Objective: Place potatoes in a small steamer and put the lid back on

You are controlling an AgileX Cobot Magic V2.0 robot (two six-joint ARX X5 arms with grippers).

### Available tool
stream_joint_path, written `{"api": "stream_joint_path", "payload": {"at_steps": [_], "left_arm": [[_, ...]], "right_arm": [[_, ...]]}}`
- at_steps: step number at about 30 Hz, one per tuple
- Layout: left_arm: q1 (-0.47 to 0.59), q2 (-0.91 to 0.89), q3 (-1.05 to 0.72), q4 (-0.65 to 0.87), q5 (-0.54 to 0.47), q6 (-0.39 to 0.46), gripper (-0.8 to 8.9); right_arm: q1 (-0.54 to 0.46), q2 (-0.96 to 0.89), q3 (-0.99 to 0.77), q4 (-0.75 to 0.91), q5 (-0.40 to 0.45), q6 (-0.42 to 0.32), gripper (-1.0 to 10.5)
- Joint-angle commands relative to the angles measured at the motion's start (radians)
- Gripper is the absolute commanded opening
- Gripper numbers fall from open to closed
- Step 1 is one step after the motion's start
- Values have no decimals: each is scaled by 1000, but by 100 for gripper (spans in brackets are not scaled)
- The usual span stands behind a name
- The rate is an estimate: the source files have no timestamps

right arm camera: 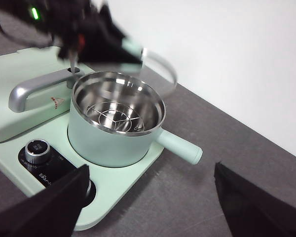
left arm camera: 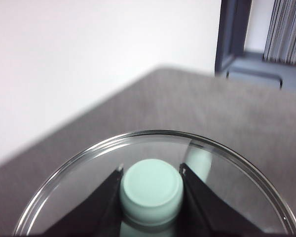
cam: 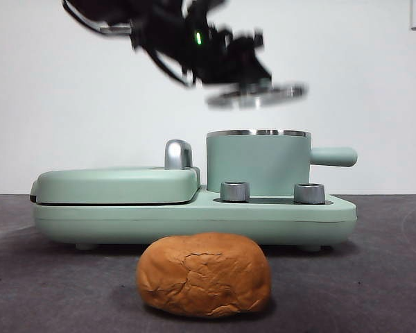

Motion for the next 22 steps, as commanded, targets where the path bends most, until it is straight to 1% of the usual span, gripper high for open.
{"api": "stream_joint_path", "payload": {"at_steps": [1, 7, 17, 20, 22], "left_arm": [[-9, -64, 25, 13, 2, -1, 15], [-8, -203, 25, -145, -1, -1, 15], [0, -448, 24, -478, -87, 8, 18], [0, -515, 6, -556, -115, 14, 18], [0, -568, -26, -580, -156, 15, 18]], "right_arm": [[4, 3, 12, 8, 3, 18, 401], [4, 2, 12, 8, 3, 18, 401], [5, 2, 12, 8, 0, 18, 401], [5, 2, 12, 8, -4, 18, 401], [8, 2, 12, 5, -4, 18, 401]]}}
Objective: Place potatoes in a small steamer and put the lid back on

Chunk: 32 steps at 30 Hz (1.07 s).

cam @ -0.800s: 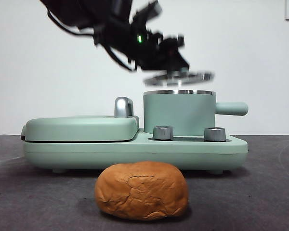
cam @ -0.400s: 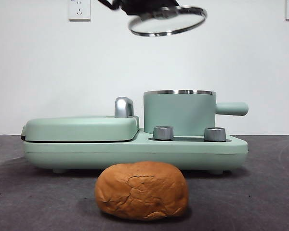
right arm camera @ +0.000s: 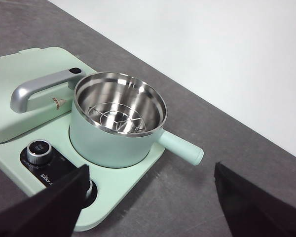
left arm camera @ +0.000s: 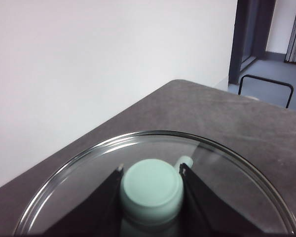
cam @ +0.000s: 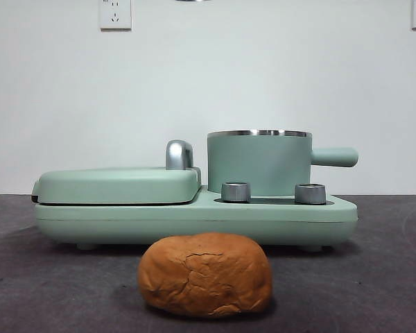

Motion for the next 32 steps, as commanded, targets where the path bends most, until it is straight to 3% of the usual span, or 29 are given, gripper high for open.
{"api": "stream_joint_path", "payload": {"at_steps": [1, 13, 22, 32], "left_arm": [[-3, -74, -40, -5, -51, 11, 18], [10, -439, -367, -78, -107, -104, 18], [20, -505, -379, -154, -166, -82, 17], [33, -507, -379, -154, -166, -76, 17]], "right_arm": [[12, 2, 12, 4, -2, 18, 401], [171, 19, 12, -63, -2, 19, 402], [437, 202, 45, -145, -5, 44, 402], [669, 481, 73, -62, 2, 34, 403]]}}
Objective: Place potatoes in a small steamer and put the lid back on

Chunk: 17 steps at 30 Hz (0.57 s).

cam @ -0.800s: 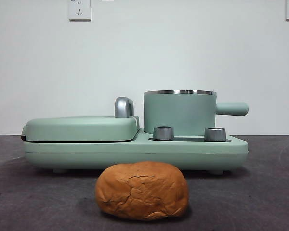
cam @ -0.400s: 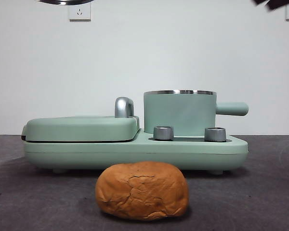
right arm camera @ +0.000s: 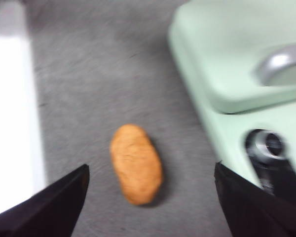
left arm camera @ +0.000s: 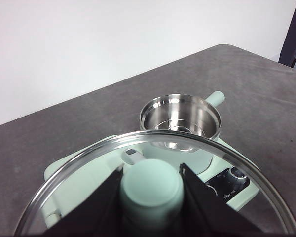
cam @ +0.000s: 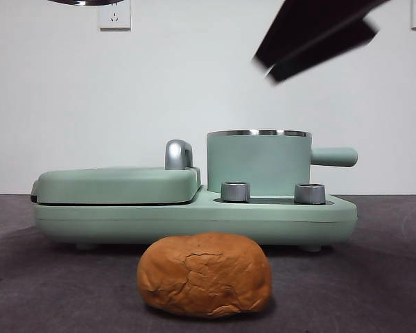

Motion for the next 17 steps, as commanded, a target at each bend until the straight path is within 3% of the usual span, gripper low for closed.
{"api": "stream_joint_path", "payload": {"at_steps": [1, 17], "left_arm": [[0, -3, 14, 28, 0, 10, 17], [3, -3, 14, 60, 0, 13, 17]], "right_arm": [[41, 79, 13, 51, 2, 8, 404], [77, 419, 13, 192, 6, -27, 459]]}}
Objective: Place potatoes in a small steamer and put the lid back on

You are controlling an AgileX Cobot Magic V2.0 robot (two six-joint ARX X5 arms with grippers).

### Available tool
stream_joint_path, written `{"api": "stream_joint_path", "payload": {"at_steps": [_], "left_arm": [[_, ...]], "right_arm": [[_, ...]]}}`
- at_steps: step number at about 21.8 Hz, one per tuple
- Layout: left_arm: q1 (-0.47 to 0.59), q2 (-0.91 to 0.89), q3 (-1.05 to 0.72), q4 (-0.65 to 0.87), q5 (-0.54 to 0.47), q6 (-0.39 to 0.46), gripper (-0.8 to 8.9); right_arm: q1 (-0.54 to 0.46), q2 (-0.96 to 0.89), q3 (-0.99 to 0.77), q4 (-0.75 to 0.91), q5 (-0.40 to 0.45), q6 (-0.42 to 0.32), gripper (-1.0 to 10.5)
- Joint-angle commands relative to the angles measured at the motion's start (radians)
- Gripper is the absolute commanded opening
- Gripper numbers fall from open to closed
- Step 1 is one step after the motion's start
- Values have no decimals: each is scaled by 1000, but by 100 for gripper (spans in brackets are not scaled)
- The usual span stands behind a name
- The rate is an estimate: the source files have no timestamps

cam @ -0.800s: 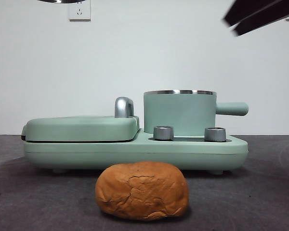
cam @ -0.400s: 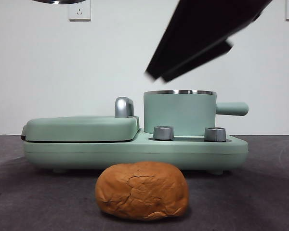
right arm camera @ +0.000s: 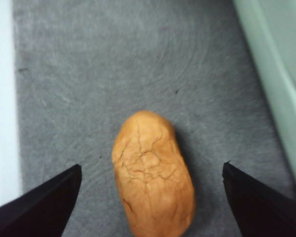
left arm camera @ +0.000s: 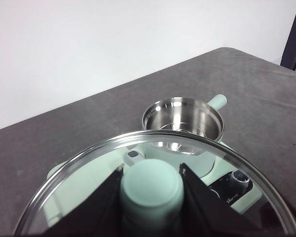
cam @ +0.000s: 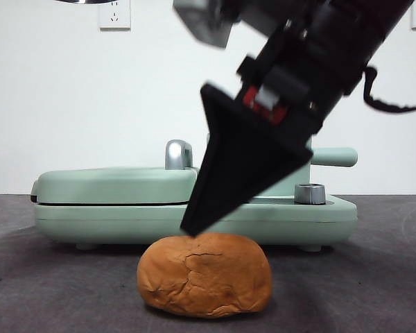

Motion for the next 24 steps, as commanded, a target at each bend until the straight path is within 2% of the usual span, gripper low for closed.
{"api": "stream_joint_path", "payload": {"at_steps": [1, 4, 9, 12, 15, 20, 24], "left_arm": [[-3, -3, 14, 49, 1, 10, 17], [1, -3, 14, 52, 1, 10, 17], [2, -3, 14, 52, 1, 10, 17], [2, -3, 14, 53, 1, 10, 17], [2, -3, 14, 54, 1, 10, 17], [2, -3, 14, 72, 1, 9, 17], [2, -3, 14, 80, 1, 9, 17]], "right_arm": [[21, 35, 13, 10, 1, -23, 462], [37, 50, 13, 9, 7, -31, 462], [69, 89, 13, 11, 80, -31, 457], [69, 106, 13, 9, 95, -31, 414], [69, 110, 13, 6, 101, -32, 323], [69, 109, 13, -21, 106, -30, 258], [68, 74, 23, -79, 107, -21, 259]]}}
